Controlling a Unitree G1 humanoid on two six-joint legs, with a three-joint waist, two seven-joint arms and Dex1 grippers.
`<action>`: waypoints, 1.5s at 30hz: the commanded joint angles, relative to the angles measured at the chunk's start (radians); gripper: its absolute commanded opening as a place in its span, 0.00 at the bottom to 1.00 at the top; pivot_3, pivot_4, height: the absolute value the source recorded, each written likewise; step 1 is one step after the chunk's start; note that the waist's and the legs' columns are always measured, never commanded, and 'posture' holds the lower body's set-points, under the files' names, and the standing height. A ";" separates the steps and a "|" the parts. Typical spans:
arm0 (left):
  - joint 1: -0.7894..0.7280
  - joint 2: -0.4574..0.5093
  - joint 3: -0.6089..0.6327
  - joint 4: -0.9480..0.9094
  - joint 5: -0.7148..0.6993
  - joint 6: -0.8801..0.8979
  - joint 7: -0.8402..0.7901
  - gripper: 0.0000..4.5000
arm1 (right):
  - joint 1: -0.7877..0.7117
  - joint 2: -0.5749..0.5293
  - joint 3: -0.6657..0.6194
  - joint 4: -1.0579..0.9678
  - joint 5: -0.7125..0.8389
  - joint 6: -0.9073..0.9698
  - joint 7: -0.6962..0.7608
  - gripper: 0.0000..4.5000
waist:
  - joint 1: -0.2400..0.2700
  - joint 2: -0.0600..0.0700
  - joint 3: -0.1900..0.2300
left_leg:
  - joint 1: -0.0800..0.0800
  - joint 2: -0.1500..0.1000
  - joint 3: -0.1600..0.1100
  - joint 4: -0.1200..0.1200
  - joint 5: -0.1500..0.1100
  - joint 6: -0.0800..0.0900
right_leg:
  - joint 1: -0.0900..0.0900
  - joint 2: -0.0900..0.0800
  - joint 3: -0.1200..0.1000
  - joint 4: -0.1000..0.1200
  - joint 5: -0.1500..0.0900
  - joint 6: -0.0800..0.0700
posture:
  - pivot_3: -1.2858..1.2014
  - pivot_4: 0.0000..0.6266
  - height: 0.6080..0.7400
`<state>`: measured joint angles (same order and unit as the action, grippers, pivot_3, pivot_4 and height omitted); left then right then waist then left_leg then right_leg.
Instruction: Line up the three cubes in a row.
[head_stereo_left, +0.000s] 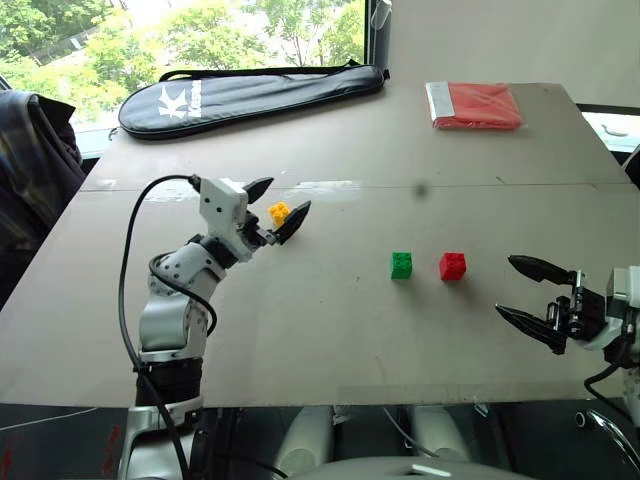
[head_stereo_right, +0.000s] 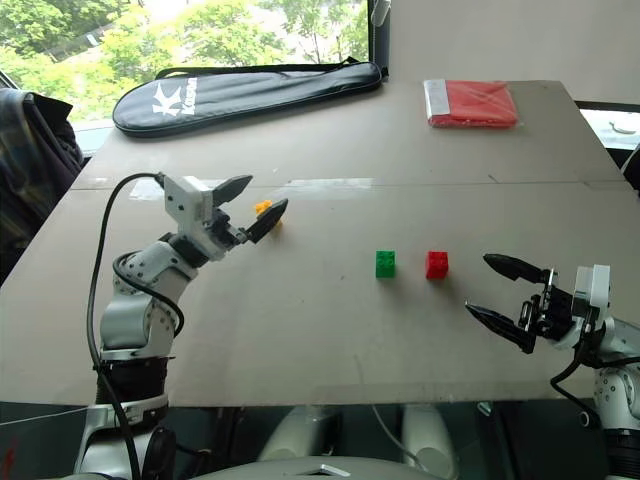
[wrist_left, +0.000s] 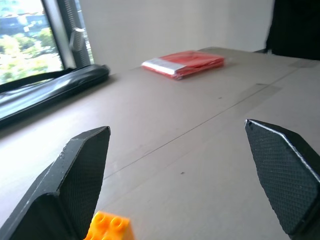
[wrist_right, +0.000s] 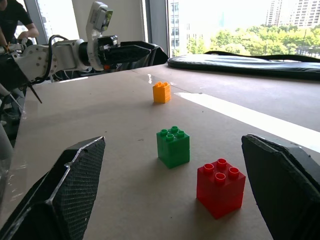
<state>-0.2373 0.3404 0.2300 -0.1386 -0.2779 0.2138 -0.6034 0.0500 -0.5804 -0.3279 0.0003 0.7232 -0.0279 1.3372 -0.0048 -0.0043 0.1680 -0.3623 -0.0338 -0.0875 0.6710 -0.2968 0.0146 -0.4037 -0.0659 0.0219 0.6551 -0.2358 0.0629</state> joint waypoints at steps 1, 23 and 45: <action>0.055 -0.052 0.003 -0.062 0.074 -0.002 0.182 0.98 | 0.011 0.003 -0.032 -0.025 -0.005 -0.025 -0.020 1.00 | 0.005 0.000 0.000 | 0.000 0.000 0.000 0.000 0.000 0.000 | 0.000 0.000 0.000 0.000 0.000 0.000 | 0.52 0.24 1.00; -0.145 -0.280 -0.159 0.313 0.316 0.043 0.633 0.98 | 0.092 0.007 -0.062 -0.111 -0.006 -0.044 -0.088 1.00 | 0.017 -0.001 0.000 | 0.000 -0.002 0.000 0.000 0.000 0.000 | 0.000 0.000 -0.001 0.000 0.000 0.000 | 0.52 0.24 1.00; -0.266 -0.067 -0.157 0.657 0.206 -0.214 0.256 0.98 | 0.087 0.001 -0.066 -0.080 -0.010 -0.070 -0.075 1.00 | 0.008 -0.001 0.000 | 0.001 -0.002 0.001 -0.001 0.003 -0.004 | 0.000 0.001 0.000 0.001 0.000 0.000 | 0.52 0.24 1.00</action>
<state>-0.5010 0.2481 0.0702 0.4649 -0.0480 0.0265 -0.2666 0.1407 -0.5725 -0.3648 -0.0653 0.7089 -0.0799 1.2592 0.0033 -0.0048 0.1678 -0.3615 -0.0356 -0.0867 0.6703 -0.2942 0.0102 -0.4036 -0.0653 0.0215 0.6558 -0.2357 0.0631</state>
